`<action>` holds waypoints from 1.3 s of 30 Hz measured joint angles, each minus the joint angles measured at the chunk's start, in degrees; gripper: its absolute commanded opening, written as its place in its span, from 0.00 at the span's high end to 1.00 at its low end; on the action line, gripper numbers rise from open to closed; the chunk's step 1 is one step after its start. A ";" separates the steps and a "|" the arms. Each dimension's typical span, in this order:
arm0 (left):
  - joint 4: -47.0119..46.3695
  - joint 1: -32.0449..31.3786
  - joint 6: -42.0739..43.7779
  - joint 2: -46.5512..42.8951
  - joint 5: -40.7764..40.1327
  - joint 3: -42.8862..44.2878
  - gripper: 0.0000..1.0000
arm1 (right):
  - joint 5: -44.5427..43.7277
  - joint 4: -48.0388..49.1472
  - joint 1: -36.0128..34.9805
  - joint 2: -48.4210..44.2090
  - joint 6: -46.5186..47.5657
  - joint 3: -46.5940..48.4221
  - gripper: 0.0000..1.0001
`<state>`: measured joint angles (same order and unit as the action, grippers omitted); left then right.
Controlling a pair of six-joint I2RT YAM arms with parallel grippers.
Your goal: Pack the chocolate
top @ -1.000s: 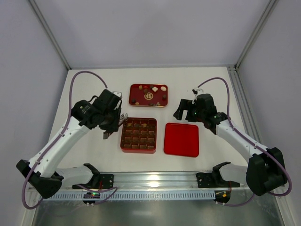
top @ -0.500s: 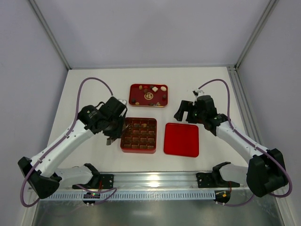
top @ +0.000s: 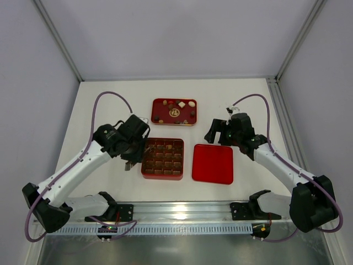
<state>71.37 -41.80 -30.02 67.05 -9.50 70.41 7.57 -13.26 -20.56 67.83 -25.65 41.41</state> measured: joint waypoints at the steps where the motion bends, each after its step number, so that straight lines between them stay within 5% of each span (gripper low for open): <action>1: 0.00 0.00 0.00 0.04 -0.11 0.00 0.62 | 0.00 0.00 0.00 0.00 0.00 0.00 0.00; 13: 0.13 -0.04 0.02 0.76 -0.55 1.66 0.62 | 0.00 0.02 0.00 -0.39 0.00 -0.20 0.00; 21: 0.04 -0.07 0.90 4.96 -1.62 12.55 0.61 | 0.00 -0.15 0.00 -0.83 0.31 -0.17 0.00; 39: -5.99 9.57 9.42 43.28 -1.90 44.87 0.59 | 0.83 -3.30 0.13 0.66 3.39 4.72 0.00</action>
<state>65.39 -32.23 -20.60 110.32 -11.40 115.28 8.40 -16.56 -20.43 68.49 -22.26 46.13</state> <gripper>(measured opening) 0.407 0.996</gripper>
